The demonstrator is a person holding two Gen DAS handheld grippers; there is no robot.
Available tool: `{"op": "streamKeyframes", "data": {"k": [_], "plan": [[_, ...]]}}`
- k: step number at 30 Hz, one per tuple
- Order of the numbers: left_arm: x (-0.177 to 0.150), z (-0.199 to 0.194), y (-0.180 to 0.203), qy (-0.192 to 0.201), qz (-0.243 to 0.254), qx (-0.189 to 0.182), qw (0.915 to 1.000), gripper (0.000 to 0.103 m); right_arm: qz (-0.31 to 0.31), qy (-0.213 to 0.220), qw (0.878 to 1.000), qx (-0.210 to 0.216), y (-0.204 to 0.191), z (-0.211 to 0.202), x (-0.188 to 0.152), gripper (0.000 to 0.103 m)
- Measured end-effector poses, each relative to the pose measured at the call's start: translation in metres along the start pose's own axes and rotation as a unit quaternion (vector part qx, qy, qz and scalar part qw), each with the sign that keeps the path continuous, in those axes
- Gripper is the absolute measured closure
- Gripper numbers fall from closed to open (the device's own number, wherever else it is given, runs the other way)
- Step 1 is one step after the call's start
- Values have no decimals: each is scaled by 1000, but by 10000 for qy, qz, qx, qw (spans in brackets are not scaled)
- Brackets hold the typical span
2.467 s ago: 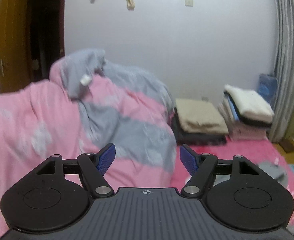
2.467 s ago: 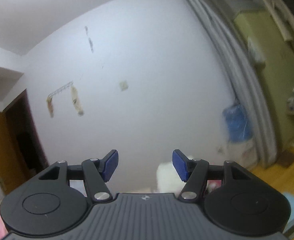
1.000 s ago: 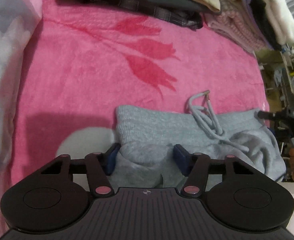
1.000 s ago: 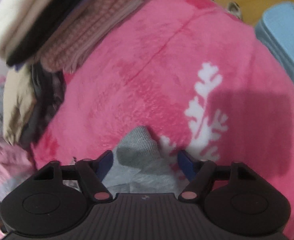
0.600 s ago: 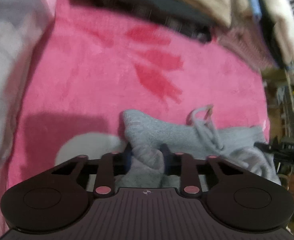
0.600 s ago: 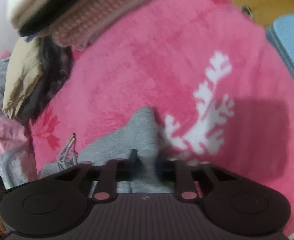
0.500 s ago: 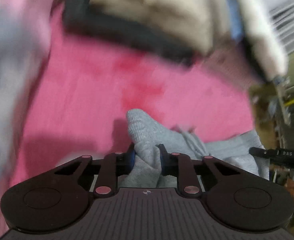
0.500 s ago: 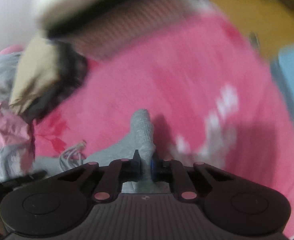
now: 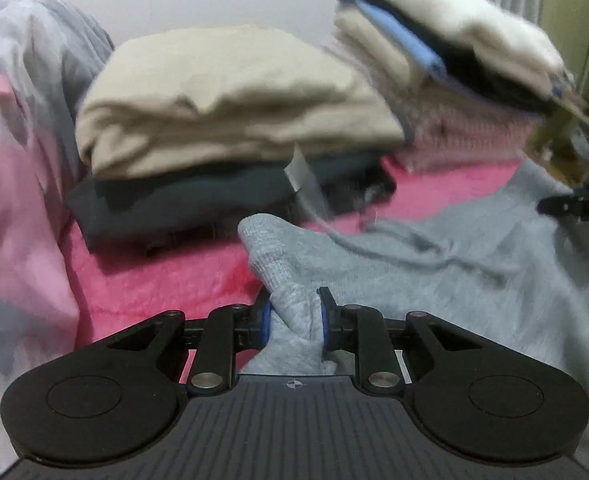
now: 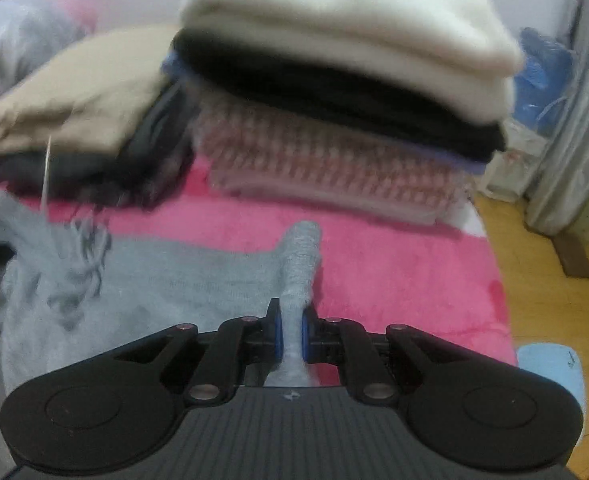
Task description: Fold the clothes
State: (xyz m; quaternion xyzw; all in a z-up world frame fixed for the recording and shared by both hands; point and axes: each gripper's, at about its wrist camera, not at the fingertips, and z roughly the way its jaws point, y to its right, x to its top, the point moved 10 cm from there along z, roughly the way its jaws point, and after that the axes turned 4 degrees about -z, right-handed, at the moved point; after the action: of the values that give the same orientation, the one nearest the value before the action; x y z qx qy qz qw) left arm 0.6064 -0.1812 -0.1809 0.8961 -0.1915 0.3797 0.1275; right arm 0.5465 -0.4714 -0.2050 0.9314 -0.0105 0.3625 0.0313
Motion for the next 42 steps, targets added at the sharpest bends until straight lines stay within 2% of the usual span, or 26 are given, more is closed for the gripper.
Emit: {"op": "streamKeyframes", "data": {"k": [4, 5, 7, 9, 11, 12, 13, 16, 18, 21, 24, 25, 29, 35, 36, 37, 38, 40, 42], "plan": [[11, 5, 3, 164, 144, 102, 9997, 83, 222, 417, 9989, -32, 8, -10, 16, 94], [12, 8, 4, 173, 209, 139, 9995, 82, 217, 377, 9990, -46, 8, -5, 14, 94], [2, 26, 2, -109, 218, 268, 9993, 78, 245, 190, 9995, -76, 10, 7, 3, 93], [-3, 35, -2, -267, 52, 344, 9990, 70, 530, -279, 9982, 17, 14, 27, -14, 83], [-3, 38, -7, -393, -151, 377, 9984, 64, 1035, -404, 9938, 35, 28, 29, -21, 56], [0, 37, -9, -461, -271, 365, 9979, 63, 1309, -449, 9904, 25, 36, 25, -21, 51], [1, 32, -12, -512, -397, 344, 9973, 58, 1597, -483, 9860, 2, 44, 18, -20, 46], [4, 19, -18, -535, -617, 258, 9963, 47, 1947, -138, 9807, 107, 52, -16, -10, 46], [1, 13, -16, -615, -612, 159, 9961, 47, 1454, 12, 9887, 360, 31, -31, 2, 46], [-11, 10, -13, -785, -467, 282, 9954, 47, 188, 76, 9967, 784, -23, -32, 21, 46], [-24, 8, -10, -956, -310, 431, 9940, 48, -1047, -112, 9885, 1088, -82, -11, 30, 46], [-27, 7, -9, -970, -303, 460, 9938, 48, -1236, -269, 9849, 1178, -96, -3, 29, 47], [-34, -1, -9, -979, -338, 432, 9937, 48, -1283, -773, 9795, 1346, -122, 21, 21, 48], [-40, -2, -9, -946, -163, 402, 9946, 48, -1403, -1109, 9807, 795, -132, 52, -3, 47], [-41, -3, -9, -928, -159, 389, 9948, 48, -1472, -1083, 9808, 683, -134, 53, -4, 48], [-41, -4, -10, -908, -184, 369, 9950, 48, -1460, -1068, 9819, 557, -134, 52, -5, 59], [-41, -5, -11, -882, -223, 344, 9953, 48, -1362, -1048, 9840, 467, -132, 49, -6, 75], [-40, -7, -12, -829, -303, 293, 9957, 52, -1133, -961, 9883, 349, -127, 42, -5, 97], [-39, -8, -13, -778, -386, 232, 9960, 55, -963, -788, 9920, 221, -126, 35, -1, 99]]}}
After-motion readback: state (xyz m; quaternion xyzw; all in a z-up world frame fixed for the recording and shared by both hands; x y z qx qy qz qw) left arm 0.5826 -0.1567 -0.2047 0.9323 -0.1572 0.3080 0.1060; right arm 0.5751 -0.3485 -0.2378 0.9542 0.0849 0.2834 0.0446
